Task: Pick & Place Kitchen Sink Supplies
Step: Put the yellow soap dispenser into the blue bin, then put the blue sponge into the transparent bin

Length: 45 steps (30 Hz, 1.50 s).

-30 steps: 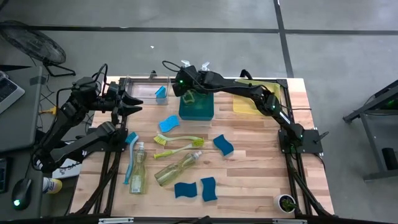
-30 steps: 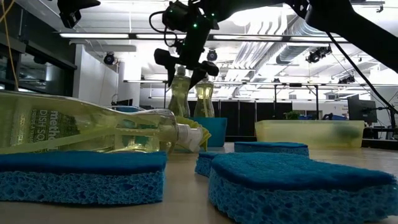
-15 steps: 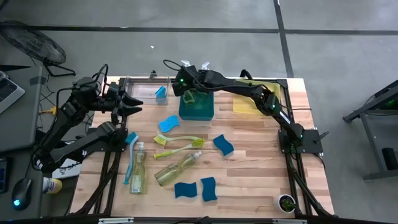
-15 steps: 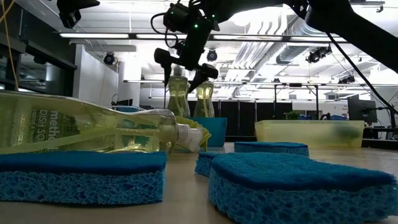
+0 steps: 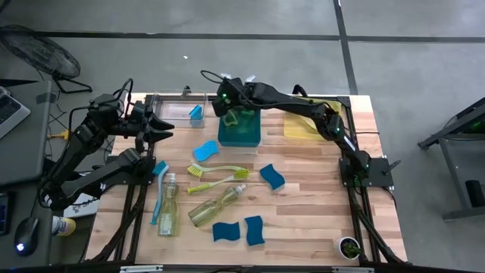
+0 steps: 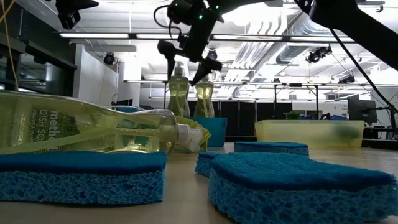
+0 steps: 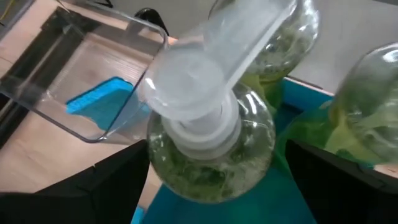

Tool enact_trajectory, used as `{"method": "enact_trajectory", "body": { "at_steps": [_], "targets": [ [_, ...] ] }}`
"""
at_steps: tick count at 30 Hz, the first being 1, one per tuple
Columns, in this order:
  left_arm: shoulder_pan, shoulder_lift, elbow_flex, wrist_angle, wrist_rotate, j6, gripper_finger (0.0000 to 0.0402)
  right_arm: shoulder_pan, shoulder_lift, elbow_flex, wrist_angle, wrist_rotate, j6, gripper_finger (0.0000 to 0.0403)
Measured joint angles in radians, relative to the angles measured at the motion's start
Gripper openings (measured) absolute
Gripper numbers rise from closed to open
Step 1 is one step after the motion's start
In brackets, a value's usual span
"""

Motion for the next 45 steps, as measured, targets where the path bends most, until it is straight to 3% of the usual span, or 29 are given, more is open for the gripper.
{"method": "enact_trajectory", "body": {
  "at_steps": [20, 28, 37, 45],
  "targets": [
    [0.000, 0.000, 0.000, -0.004, 0.030, 0.004, 0.0188, 0.063, -0.106, 0.000, -0.085, -0.031, -0.014, 0.0366],
    [0.000, 0.000, 0.000, -0.033, 0.051, 0.025, 0.0188, 0.117, -0.142, 0.000, -0.221, -0.026, 0.019, 0.0366],
    [0.000, 0.003, 0.000, -0.164, -0.001, 0.197, 0.0188, 0.257, -0.168, 0.000, -0.391, 0.092, 0.079, 0.0366],
    [0.000, 0.026, 0.000, -0.213, -0.023, 0.250, 0.0188, 0.410, -0.164, 0.000, -0.542, 0.286, 0.301, 0.0366]
  ]
}}
